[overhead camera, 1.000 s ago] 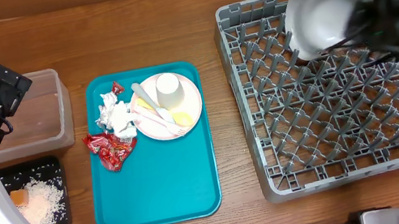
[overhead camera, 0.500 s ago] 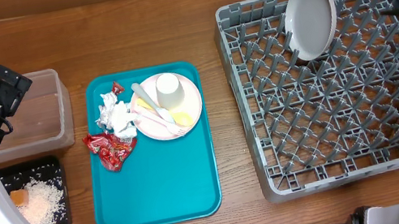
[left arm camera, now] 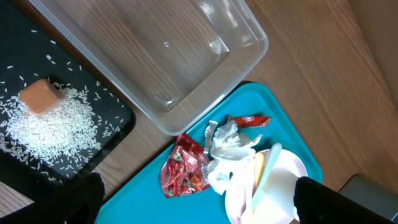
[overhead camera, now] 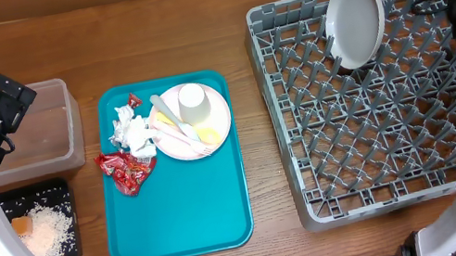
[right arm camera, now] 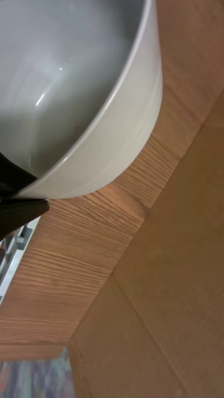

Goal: Sort waste into correct bins and load items into the dishwasher rack
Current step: 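Set the bowl upside down in the rack's back right area and release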

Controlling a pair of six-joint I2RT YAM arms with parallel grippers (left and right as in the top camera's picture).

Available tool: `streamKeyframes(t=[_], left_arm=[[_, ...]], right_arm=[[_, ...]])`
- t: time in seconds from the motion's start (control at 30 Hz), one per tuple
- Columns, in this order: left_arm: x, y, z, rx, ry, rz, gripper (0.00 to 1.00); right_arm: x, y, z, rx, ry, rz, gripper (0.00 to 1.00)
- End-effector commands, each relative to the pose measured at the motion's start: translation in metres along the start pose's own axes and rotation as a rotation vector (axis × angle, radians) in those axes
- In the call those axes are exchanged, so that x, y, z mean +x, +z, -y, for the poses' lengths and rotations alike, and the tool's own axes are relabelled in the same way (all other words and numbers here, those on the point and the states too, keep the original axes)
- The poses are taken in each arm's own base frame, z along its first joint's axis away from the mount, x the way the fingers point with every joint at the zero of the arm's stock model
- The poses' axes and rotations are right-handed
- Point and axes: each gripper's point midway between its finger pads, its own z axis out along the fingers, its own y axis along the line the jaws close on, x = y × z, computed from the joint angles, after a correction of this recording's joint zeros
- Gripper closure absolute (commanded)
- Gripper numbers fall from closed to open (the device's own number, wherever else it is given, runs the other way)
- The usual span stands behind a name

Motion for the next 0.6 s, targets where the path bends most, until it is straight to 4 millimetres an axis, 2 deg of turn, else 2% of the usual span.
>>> streamKeyframes(t=[0.0,0.33,0.47,0.57], left_arm=[[-0.001,-0.004,0.003,0.013,-0.003,0.006,0.00],[-0.001,-0.004,0.003,0.014,-0.003,0.006,0.00],[-0.001,-0.004,0.003,0.014,-0.003,0.005,0.00],[-0.001,-0.004,0.003,0.013,-0.002,0.006,0.00]], right_arm=[[0.000,-0.004,-0.002,0.056,-0.033,0.038,0.96],[0.024,0.006,-0.023,0.104,-0.147,0.013,0.96],[0.029,0.013,-0.024,0.139,-0.174,0.012,0.96],[0.025,0.014,-0.019,0.183,-0.178,0.036,0.96]])
